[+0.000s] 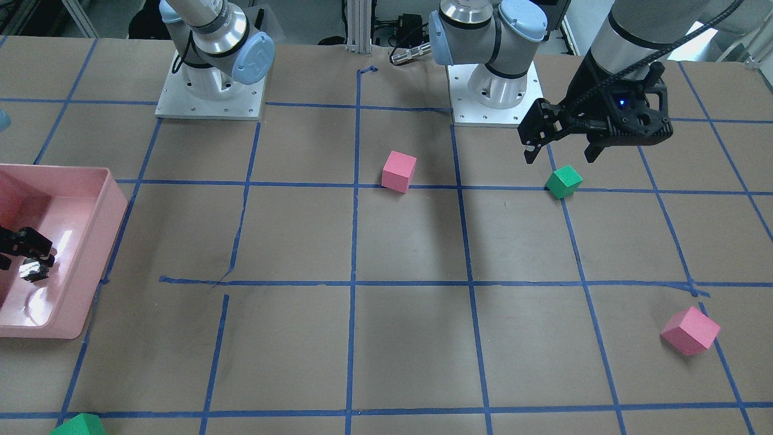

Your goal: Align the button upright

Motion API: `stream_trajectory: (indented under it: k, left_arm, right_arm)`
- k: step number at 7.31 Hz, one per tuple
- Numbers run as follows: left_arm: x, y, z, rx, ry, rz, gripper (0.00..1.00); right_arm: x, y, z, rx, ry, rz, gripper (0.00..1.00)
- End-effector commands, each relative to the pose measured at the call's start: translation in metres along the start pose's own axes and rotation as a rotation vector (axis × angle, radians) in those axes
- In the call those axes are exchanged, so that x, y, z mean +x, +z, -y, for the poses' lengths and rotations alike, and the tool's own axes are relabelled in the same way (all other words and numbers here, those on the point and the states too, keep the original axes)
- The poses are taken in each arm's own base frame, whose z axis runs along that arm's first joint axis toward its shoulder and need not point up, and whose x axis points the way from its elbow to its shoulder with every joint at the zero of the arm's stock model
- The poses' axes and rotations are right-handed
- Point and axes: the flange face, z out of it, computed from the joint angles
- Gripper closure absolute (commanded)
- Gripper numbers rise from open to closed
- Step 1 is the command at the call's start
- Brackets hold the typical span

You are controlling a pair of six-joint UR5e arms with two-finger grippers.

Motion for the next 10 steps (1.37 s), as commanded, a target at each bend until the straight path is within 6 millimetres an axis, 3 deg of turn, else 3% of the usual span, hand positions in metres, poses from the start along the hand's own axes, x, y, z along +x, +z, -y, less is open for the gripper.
stream_trajectory:
  k: [1,4,10]
  left_arm:
    - [-0.0001,0.0001,0.0000,0.000,0.003,0.001,0.00]
    - [-0.0003,0.0008,0.0005,-0.002,0.001,0.003,0.00]
    - [-0.0003,0.0015,0.0003,-0.003,0.001,0.003,0.00]
  right_arm:
    - [0.0037,0.0158,-0.0008,-0.011,0.016,0.003,0.06]
    - [0.0033,0.0172,-0.0009,-0.014,0.021,0.009,0.01]
    - [0.0099,0.0241,-0.0029,-0.018,0.020,0.018,0.00]
